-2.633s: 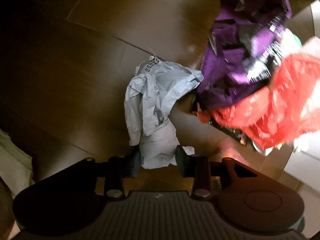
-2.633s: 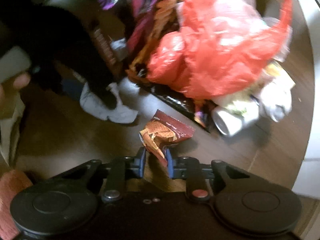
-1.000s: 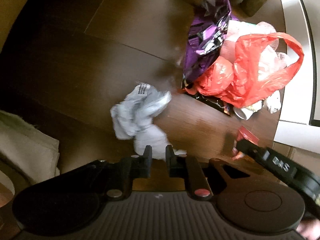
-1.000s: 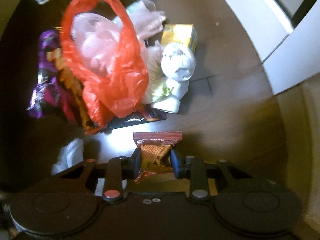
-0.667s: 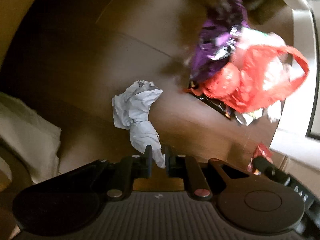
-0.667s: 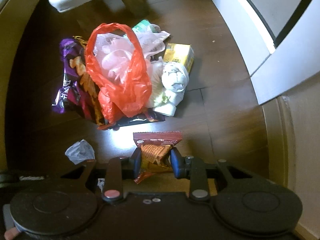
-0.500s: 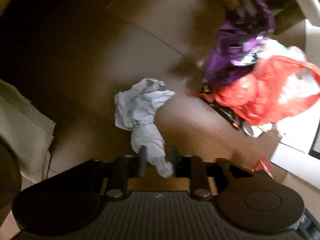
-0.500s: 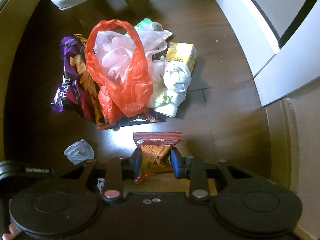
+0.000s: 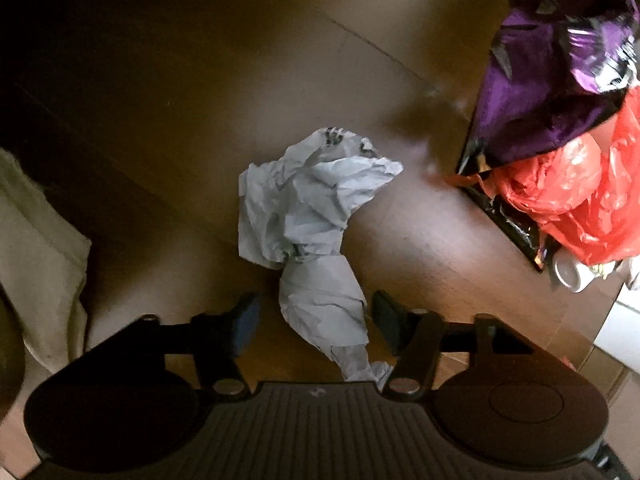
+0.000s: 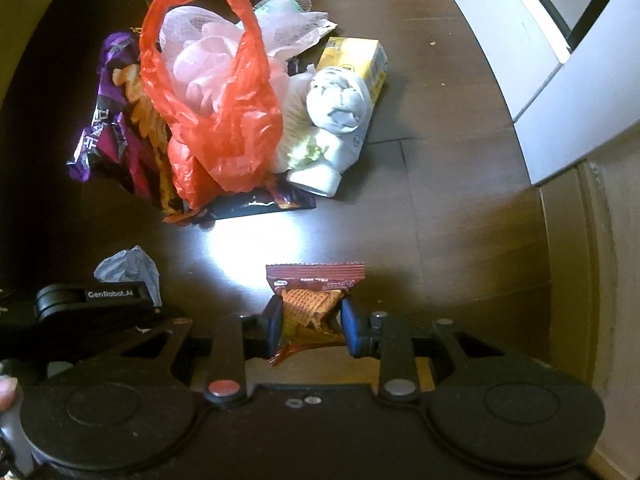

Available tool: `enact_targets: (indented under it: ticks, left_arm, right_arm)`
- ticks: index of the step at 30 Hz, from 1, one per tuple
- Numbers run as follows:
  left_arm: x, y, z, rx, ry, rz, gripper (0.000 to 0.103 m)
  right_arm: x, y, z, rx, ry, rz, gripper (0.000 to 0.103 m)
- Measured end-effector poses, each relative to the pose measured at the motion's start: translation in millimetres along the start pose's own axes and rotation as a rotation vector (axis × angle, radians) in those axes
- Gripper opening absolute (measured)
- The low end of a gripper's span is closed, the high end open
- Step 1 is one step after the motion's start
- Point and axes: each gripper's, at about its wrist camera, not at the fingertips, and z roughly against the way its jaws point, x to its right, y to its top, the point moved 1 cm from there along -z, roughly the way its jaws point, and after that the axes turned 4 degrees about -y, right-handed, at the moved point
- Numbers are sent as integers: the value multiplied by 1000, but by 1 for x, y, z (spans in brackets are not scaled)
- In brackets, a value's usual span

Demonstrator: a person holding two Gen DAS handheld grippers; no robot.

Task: Collect trash
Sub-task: 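Carry the grey cloth and brown wrapper over the green wastebasket and open both tools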

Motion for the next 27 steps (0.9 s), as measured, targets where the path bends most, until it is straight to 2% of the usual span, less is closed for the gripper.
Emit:
enact_targets:
  ticks: [1,7,12,20,27]
  left_arm:
    - [3,0,-1,-3,9,-13,42]
    - [13,4,10,37,25,-41,40]
    - [24,-3,43,75,-3,-81,40]
    - [55,-12,134,138,-51,-167,40]
    - [95,-3,243,240,-104,-240,40]
  right_arm:
    - [0,0,0,1,0,0,30]
    - [-2,4,5,25,-1,15,30]
    - [-7,8,23,58,-5,31,29]
    - [-25,25,95,123,3,81,29]
    - [-51,68,193,262,42,138,29]
